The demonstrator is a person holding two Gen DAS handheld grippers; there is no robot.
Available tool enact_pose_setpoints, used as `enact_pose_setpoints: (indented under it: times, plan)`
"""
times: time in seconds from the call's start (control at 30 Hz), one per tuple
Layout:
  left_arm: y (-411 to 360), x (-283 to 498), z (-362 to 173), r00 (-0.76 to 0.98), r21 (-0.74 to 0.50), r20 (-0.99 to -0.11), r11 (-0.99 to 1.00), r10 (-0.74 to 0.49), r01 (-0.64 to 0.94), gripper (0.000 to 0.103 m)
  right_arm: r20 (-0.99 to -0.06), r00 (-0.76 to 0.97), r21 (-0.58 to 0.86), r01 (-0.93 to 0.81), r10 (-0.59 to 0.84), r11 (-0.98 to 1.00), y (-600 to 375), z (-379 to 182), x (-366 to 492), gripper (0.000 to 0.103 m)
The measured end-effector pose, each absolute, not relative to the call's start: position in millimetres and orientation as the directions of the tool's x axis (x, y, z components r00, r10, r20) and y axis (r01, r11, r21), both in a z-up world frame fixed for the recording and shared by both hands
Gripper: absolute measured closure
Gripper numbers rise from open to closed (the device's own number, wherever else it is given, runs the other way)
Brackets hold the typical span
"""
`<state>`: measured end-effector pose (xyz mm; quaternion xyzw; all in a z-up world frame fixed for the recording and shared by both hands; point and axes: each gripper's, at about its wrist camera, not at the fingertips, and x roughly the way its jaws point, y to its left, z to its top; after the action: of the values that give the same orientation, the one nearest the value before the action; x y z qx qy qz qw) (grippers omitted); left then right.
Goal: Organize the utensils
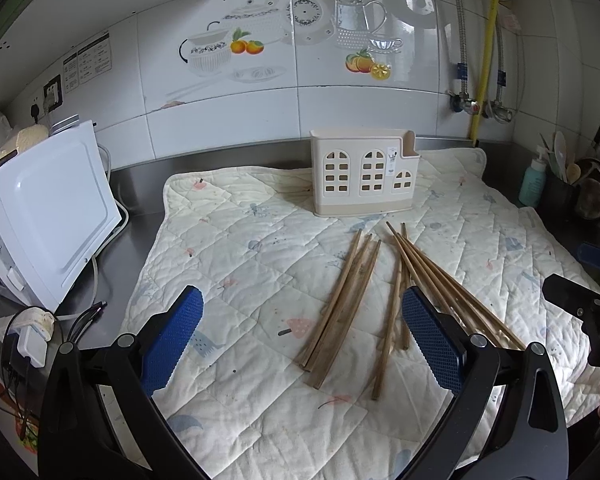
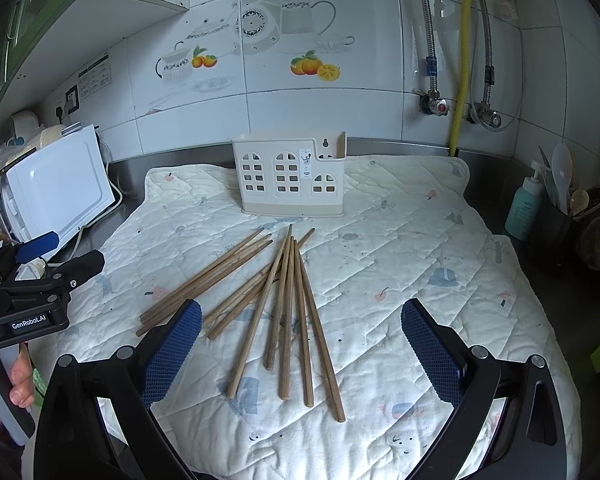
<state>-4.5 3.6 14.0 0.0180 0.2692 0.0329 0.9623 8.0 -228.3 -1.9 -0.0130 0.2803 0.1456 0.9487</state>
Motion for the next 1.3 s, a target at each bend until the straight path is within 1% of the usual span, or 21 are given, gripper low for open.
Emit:
enact_pose_setpoints:
  times: [1.3]
  plan:
    - [0.8,-6.5,13.6,0.855,0.048,-0.515,0.998,0.066,-0.048,0.005,-0.53,0.806,0.05,-0.28,0.263,0.959,-231.9,1.3,4.0,0.006]
